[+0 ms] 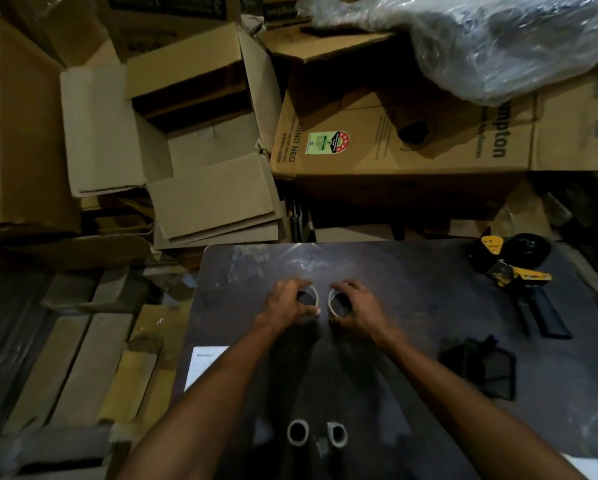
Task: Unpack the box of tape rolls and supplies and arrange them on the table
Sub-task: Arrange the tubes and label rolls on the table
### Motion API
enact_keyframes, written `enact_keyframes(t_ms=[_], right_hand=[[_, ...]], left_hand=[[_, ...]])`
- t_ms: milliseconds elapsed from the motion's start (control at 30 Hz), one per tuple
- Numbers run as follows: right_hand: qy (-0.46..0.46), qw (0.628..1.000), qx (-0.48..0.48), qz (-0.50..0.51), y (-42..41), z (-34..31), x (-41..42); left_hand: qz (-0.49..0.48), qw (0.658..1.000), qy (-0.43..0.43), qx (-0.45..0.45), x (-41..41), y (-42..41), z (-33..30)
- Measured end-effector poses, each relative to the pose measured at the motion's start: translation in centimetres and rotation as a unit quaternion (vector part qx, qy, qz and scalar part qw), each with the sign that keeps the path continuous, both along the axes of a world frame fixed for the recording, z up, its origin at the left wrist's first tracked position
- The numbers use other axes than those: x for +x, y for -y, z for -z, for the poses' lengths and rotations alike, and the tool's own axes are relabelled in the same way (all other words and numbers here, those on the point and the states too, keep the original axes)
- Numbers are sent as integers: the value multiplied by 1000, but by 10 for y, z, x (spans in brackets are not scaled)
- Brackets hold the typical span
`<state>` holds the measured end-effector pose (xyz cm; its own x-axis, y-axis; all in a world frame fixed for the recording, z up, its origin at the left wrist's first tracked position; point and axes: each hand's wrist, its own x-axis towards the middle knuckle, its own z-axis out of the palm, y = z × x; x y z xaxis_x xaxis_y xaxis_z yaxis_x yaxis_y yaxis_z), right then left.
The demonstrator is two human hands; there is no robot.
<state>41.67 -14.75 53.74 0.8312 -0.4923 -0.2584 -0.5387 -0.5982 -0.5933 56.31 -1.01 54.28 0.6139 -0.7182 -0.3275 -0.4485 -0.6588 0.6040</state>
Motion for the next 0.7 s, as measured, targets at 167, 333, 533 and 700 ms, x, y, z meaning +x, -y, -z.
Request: enact_keyframes(t_ms=[167,333,533,700], right_hand=[[18,999,0,-45,-38,7,-45],[-9,995,13,-98,-55,5,-75],[-18,992,-5,-125,-70,2,-97],[-9,993,-12,-118,-79,-1,-111]], left_hand=[[4,1000,-15,-19,-40,-34,-1],[8,999,-31,-20,-69,-55,-3],[-14,999,-33,-27,-97,-73,1],[-22,999,-23,-17,-111,-80,-2]])
